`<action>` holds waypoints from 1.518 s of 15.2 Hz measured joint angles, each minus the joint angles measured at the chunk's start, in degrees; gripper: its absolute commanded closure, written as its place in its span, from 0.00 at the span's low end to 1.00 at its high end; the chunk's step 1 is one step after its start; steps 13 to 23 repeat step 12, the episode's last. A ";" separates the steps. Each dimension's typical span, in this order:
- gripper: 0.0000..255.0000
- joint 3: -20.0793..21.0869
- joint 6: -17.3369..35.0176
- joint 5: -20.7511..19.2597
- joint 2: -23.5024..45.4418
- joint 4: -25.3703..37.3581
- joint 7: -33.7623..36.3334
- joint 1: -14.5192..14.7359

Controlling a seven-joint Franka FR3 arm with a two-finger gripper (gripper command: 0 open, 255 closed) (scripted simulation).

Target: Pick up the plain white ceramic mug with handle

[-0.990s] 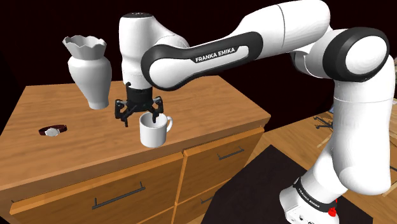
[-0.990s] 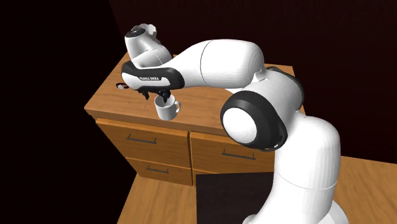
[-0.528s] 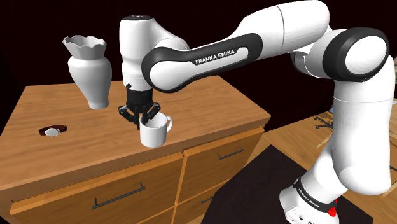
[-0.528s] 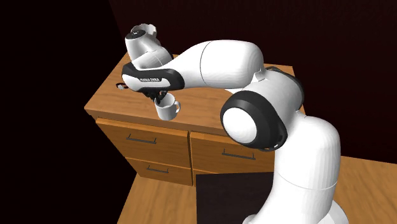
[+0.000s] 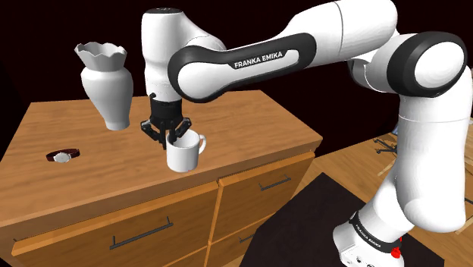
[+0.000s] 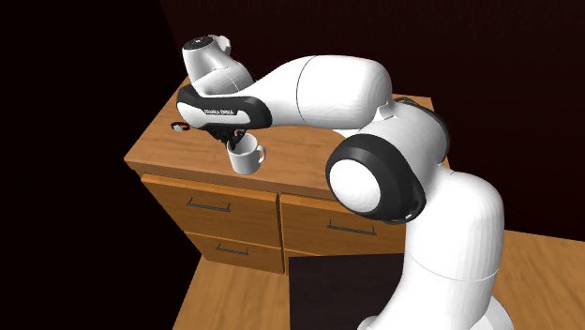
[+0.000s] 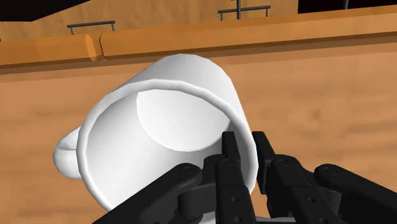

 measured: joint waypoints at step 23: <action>1.00 0.67 -7.85 1.20 -1.60 6.56 -1.11 0.44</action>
